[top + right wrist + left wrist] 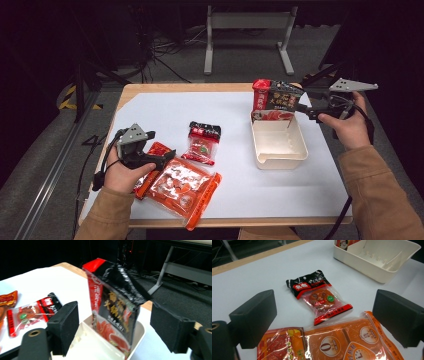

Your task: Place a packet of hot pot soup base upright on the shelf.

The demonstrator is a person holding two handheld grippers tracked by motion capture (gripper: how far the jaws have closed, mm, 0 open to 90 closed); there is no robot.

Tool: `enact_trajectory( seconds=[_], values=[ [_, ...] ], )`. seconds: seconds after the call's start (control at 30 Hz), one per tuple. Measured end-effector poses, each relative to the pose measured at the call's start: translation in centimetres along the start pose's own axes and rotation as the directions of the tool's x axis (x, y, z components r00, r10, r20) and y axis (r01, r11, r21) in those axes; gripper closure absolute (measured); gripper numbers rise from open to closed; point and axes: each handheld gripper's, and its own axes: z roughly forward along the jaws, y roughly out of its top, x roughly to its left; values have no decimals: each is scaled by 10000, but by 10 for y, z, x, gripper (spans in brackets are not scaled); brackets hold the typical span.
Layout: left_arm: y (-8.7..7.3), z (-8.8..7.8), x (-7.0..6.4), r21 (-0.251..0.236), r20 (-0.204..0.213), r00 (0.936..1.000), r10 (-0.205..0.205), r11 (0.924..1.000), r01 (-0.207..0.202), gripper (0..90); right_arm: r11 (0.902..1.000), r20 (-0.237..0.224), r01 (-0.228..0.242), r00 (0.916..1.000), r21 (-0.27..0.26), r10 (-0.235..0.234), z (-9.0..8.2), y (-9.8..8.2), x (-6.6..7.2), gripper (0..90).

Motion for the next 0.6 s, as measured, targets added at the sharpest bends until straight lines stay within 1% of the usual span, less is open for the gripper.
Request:
enact_trajectory(
  seconds=[0.1,0.13,0.17,0.23,0.33,0.37,0.4,0.43,0.47,0.5,0.57,0.6],
  values=[
    [-2,-2,1,-30,63,10000,-21,10000,22,88,9999,-260,58,9996,-89,-60,-6,-1,10,263],
    [-2,-2,1,-30,63,10000,-21,10000,22,95,9999,-260,58,9996,-89,-60,-6,-1,10,263],
    [-3,-3,1,-53,110,9999,53,10000,-53,104,9999,-526,84,9986,-123,-90,-8,-2,19,266],
    [-4,-4,2,-121,37,9998,213,9997,-212,109,9998,-679,130,9976,-141,-139,-8,-3,26,263],
    [-4,-8,4,-236,33,9999,152,9996,-151,109,9987,-846,468,9952,-222,-485,-8,-7,38,256],
    [-4,-9,5,-286,99,9999,63,9996,-61,108,9987,-900,467,9948,-226,-485,-8,-9,42,289],
    [-4,-10,6,-277,38,10000,55,9996,-54,107,9993,-1020,328,9942,-188,-345,-7,-12,46,312],
    [-5,-11,7,-229,48,10000,4,9997,-3,107,9998,-1175,176,9929,-107,-187,-7,-14,50,310],
    [-6,-11,7,-234,18,9999,-123,9997,123,108,9998,-1300,148,9914,-123,-163,-5,-17,54,304],
    [-7,-12,9,-156,-29,10000,-70,9999,70,110,9997,-1295,200,9914,-106,-212,-4,-19,57,299],
    [-9,-13,10,-5,-146,9998,-100,10000,100,116,9990,-1181,442,9920,-46,-444,-3,-23,66,286],
    [-9,-13,10,-5,-146,9998,-100,10000,100,118,9990,-1128,456,9926,-20,-456,-2,-24,69,283]
  ],
)
